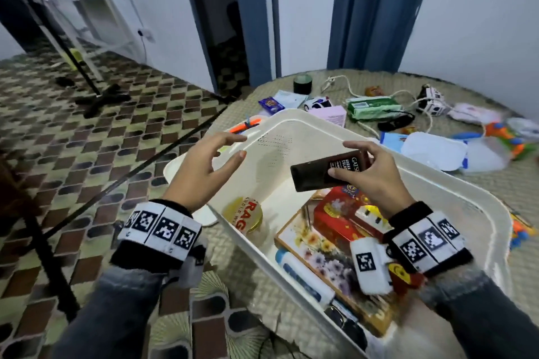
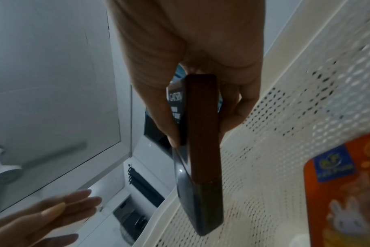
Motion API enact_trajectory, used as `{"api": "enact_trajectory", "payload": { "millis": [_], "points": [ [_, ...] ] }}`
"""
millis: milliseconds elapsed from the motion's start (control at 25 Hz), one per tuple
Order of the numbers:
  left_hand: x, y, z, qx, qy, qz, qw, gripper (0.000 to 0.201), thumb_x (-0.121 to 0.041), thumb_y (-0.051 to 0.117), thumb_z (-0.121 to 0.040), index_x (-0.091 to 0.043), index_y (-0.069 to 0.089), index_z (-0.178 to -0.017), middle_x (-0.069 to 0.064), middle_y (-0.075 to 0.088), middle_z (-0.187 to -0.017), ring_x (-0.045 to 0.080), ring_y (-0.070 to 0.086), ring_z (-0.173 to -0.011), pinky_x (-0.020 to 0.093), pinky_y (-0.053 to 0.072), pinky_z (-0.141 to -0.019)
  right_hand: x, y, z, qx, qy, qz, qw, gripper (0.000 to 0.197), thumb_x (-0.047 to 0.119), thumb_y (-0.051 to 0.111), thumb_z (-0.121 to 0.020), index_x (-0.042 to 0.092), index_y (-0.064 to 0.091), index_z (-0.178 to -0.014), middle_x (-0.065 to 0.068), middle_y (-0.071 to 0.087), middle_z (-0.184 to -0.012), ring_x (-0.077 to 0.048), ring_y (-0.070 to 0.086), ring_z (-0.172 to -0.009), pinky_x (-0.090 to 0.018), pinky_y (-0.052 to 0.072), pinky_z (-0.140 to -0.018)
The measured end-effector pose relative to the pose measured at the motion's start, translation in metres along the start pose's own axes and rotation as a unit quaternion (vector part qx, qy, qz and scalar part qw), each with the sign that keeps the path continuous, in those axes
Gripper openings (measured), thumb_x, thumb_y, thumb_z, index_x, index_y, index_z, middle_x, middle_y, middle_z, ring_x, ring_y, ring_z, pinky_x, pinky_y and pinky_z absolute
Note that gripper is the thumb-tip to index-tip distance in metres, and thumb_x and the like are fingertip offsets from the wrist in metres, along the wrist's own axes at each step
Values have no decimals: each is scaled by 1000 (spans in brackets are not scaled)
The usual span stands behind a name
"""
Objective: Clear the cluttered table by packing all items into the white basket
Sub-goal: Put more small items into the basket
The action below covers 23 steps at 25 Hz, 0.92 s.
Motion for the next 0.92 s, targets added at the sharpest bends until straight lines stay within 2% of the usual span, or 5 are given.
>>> {"api": "enact_trajectory", "payload": {
  "millis": [200,600,720,800,920],
  "points": [
    [-21,19,-56,77,82,-15,994,25,-35,56,-93,-26,61,-116,-12,60,-117,4,53,-109,20,40,-91,13,-31,-6,-110,-26,-43,993,54,7,83,-68,15,51,-111,3,63,-89,6,61,-69,-7,49,-64],
    [-38,108,-122,186,158,20,970,26,-23,60,-92,-19,61,-118,-7,61,-115,3,52,-106,6,35,-87,16,-54,5,-204,-62,-135,968,34,7,75,-78,15,58,-106,-1,69,-93,-3,67,-83,-12,49,-67],
    [-28,137,-139,221,179,31,958,29,-20,62,-91,-15,61,-119,-4,61,-116,6,52,-109,16,34,-98,13,-53,11,-222,-61,-110,967,34,9,75,-79,14,60,-109,-2,70,-97,-9,67,-88,-15,50,-69],
    [-16,157,-151,236,191,-15,953,34,-24,61,-92,-18,58,-124,-5,59,-125,10,49,-121,26,15,-111,9,-48,15,-218,-58,-88,970,34,10,75,-78,17,60,-108,0,70,-100,-8,67,-92,-16,51,-71],
    [4,186,-163,273,212,-53,937,39,-34,60,-91,-26,54,-129,-9,56,-131,9,43,-129,20,-11,-108,7,-40,16,-216,-44,-72,973,38,9,76,-77,17,60,-110,-3,70,-105,-10,66,-96,-17,51,-73]
  ]
}}
Point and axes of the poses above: each hand's wrist, its own z-axis away from the middle knuckle, its own y-axis out of the palm, x = y × z, the point moved 4 cm from there along -z, towards the middle knuckle
